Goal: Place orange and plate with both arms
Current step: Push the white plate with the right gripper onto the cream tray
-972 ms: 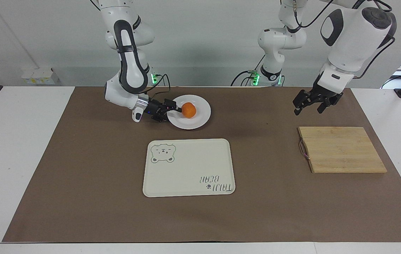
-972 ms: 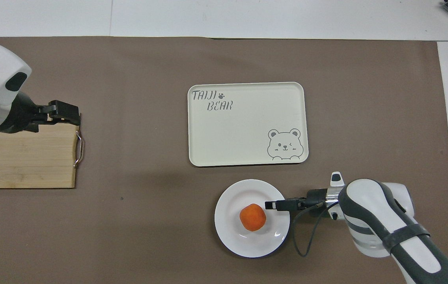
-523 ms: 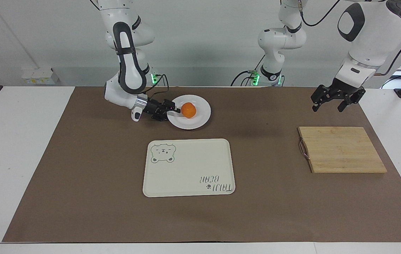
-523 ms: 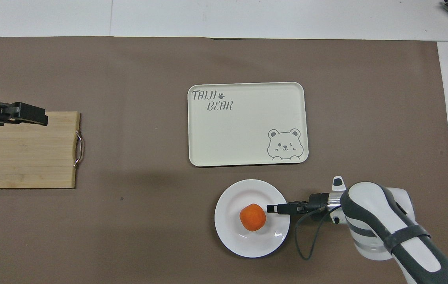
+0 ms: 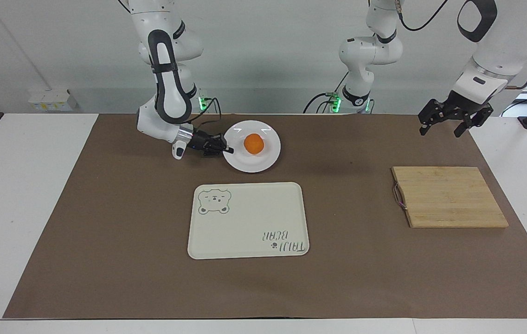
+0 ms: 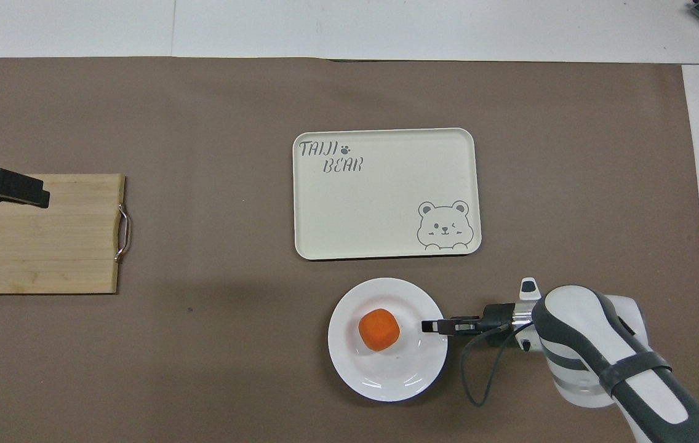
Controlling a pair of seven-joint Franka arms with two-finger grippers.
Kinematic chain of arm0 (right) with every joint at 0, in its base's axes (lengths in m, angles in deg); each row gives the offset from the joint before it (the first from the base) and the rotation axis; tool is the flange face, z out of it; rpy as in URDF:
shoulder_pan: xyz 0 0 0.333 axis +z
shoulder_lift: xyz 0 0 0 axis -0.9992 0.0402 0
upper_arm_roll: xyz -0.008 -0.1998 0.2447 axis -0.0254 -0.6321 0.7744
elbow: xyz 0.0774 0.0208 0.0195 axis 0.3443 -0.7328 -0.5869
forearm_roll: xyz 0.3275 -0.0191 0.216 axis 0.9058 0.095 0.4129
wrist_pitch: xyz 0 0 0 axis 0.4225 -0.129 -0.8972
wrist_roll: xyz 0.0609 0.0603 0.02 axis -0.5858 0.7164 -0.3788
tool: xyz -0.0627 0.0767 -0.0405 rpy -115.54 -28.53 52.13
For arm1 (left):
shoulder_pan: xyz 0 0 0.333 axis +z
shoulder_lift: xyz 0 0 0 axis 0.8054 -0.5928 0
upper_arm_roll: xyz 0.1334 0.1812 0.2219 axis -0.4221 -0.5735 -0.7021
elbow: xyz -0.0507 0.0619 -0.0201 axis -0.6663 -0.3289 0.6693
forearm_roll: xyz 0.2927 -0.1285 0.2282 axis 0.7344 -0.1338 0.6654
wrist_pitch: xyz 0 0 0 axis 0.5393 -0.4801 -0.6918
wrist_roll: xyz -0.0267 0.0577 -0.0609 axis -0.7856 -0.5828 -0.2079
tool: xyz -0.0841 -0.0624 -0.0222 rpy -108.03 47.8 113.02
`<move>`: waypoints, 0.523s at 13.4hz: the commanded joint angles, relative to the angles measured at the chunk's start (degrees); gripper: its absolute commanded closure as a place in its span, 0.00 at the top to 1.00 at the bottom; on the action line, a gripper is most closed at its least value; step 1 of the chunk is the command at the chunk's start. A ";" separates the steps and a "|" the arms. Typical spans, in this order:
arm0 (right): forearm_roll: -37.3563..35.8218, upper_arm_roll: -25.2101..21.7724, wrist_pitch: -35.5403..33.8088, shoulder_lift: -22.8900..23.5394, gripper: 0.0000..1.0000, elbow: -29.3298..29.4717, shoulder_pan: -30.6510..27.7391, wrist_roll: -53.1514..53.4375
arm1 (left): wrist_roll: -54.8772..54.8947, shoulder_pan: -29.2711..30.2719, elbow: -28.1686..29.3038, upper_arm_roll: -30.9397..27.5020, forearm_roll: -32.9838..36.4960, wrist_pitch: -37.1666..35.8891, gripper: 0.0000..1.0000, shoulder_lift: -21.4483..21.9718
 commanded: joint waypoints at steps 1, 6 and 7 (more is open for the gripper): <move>1.67 0.32 0.27 0.21 0.00 0.66 -0.19 -0.39 | -5.59 -0.88 -0.85 -0.21 0.48 -2.69 1.00 0.87; 2.19 0.32 -1.75 5.04 0.00 9.62 -0.54 -7.14 | -5.70 -0.88 0.12 0.23 1.01 -2.78 1.00 1.58; 2.98 0.32 -2.10 5.48 0.00 10.51 -0.71 -8.29 | -5.70 -0.97 0.03 0.40 2.23 -3.13 1.00 1.49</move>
